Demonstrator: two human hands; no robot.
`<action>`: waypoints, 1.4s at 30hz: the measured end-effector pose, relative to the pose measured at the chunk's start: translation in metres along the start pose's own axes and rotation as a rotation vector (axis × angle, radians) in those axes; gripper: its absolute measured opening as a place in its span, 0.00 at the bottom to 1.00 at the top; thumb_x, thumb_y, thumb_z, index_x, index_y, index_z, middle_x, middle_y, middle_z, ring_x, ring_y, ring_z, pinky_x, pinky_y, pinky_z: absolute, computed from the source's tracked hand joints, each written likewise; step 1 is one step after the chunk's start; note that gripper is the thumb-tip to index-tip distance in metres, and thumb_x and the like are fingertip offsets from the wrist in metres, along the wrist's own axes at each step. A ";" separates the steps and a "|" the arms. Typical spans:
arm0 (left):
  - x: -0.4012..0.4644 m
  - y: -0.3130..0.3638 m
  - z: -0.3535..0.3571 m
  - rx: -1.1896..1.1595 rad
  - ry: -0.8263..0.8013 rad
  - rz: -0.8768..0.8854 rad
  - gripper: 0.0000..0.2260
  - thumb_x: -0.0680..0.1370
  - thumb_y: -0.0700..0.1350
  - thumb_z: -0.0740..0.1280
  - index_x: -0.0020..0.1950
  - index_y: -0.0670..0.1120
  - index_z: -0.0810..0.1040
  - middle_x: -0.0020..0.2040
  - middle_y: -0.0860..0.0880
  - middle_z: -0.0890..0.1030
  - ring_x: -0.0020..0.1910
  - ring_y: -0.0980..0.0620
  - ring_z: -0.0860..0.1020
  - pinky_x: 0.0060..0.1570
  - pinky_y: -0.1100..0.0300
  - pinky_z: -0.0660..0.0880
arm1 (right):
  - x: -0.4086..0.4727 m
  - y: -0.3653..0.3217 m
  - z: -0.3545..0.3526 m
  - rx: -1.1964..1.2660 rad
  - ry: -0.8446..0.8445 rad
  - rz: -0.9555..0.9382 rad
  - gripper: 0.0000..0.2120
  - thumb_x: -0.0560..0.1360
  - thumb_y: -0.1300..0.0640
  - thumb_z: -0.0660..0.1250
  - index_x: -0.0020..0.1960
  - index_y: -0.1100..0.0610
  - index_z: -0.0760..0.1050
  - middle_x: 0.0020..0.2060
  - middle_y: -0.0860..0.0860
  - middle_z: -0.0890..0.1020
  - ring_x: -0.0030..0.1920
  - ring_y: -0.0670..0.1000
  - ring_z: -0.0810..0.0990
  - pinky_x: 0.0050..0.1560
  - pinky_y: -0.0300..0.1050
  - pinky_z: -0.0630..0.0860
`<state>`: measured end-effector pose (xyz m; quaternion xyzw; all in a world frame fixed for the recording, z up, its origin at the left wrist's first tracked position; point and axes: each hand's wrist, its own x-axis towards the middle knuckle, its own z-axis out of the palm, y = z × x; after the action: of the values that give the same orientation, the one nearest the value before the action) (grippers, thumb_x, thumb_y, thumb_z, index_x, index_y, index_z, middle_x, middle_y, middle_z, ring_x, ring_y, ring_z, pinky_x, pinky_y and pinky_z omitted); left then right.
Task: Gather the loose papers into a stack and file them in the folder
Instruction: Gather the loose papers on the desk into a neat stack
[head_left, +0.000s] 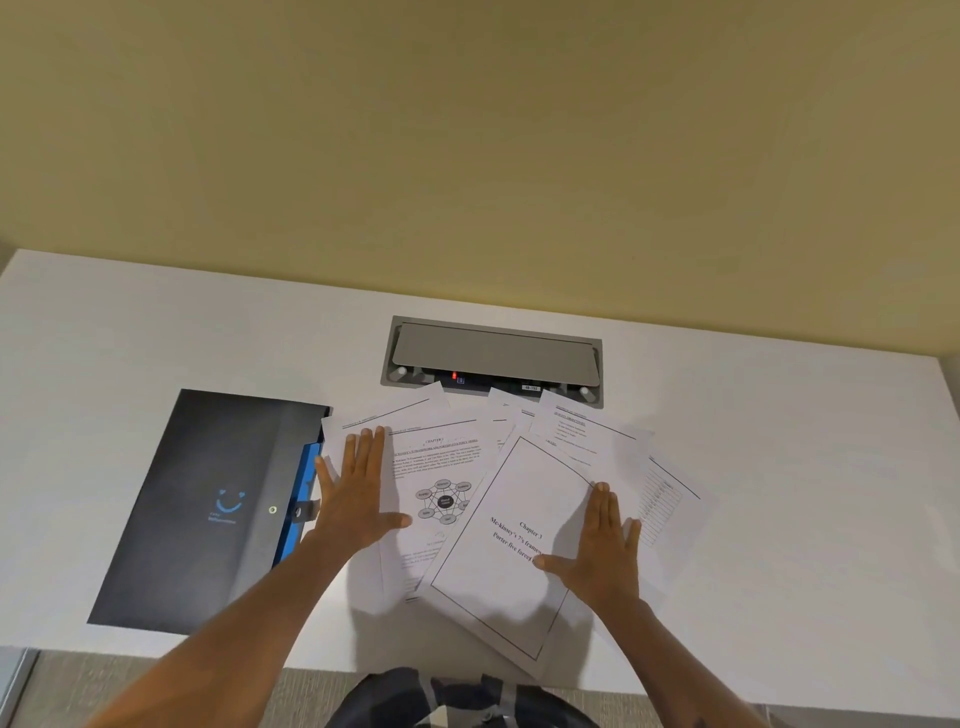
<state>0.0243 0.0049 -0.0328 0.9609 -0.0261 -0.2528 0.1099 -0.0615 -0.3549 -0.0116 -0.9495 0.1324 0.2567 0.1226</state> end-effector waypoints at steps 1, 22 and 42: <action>-0.001 0.002 0.000 0.001 0.002 0.004 0.62 0.66 0.72 0.71 0.83 0.48 0.36 0.83 0.48 0.35 0.81 0.43 0.35 0.72 0.32 0.31 | 0.000 0.000 0.001 -0.008 -0.003 -0.003 0.70 0.64 0.20 0.64 0.82 0.61 0.30 0.84 0.55 0.37 0.84 0.54 0.37 0.81 0.65 0.40; -0.005 0.008 -0.005 -0.068 0.158 0.077 0.49 0.74 0.56 0.75 0.85 0.47 0.48 0.77 0.45 0.73 0.78 0.35 0.66 0.80 0.38 0.42 | -0.048 -0.024 0.026 0.513 0.134 0.040 0.51 0.70 0.54 0.81 0.83 0.42 0.54 0.57 0.48 0.76 0.52 0.48 0.76 0.40 0.34 0.74; -0.035 0.010 -0.019 -0.958 0.355 -0.281 0.26 0.77 0.36 0.73 0.74 0.39 0.73 0.53 0.38 0.84 0.48 0.41 0.83 0.55 0.43 0.82 | -0.095 -0.050 0.056 0.341 0.091 0.026 0.54 0.68 0.48 0.82 0.84 0.54 0.54 0.68 0.51 0.76 0.66 0.55 0.73 0.64 0.52 0.75</action>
<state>0.0034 0.0027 0.0020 0.8254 0.2401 -0.0823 0.5044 -0.1503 -0.2730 -0.0012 -0.9238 0.1917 0.1887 0.2726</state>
